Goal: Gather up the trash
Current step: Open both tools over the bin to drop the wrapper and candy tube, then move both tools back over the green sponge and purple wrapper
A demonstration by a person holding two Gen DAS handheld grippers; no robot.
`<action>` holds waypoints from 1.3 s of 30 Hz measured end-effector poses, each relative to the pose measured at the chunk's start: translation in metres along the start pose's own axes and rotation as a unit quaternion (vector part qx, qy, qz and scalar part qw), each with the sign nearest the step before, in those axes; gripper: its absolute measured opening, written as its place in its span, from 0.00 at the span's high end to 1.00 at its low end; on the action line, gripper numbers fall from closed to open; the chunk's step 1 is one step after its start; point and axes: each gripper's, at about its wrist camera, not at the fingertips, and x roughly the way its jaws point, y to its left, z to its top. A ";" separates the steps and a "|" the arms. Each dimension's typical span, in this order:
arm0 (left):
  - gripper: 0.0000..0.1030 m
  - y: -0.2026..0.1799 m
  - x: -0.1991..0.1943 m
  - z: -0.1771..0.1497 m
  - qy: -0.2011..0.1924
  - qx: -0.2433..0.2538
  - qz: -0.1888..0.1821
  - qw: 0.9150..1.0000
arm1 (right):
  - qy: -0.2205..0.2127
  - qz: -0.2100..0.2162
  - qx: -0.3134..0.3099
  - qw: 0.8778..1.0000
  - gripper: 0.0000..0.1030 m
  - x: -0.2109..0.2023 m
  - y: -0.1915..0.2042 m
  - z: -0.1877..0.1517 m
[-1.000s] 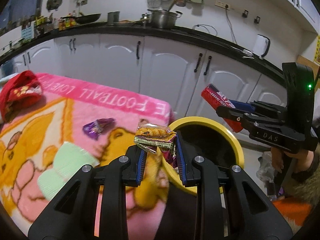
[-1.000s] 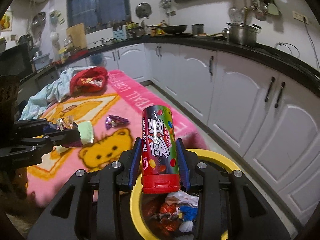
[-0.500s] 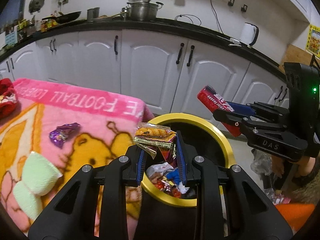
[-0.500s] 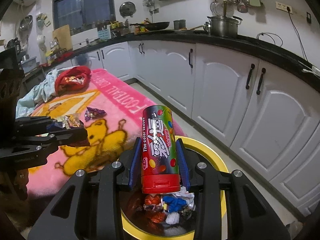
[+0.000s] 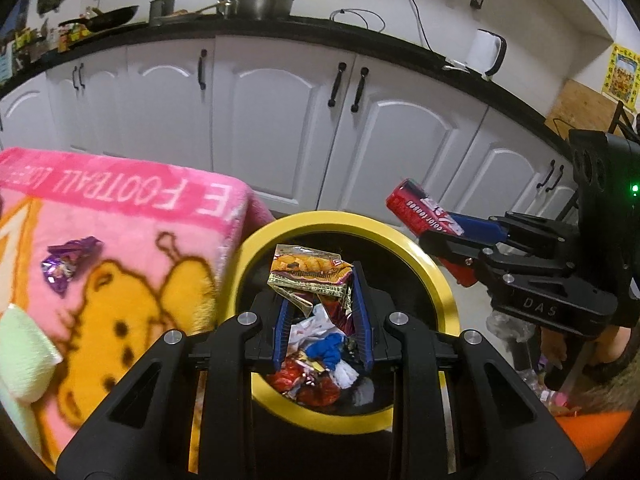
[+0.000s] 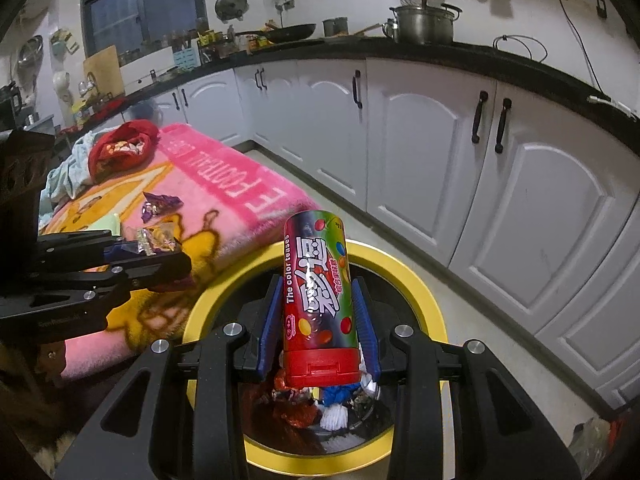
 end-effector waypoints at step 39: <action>0.11 0.026 -0.008 -0.014 -0.012 -0.036 0.045 0.998 | 0.005 -0.022 0.034 0.999 0.41 0.010 -0.013 -0.001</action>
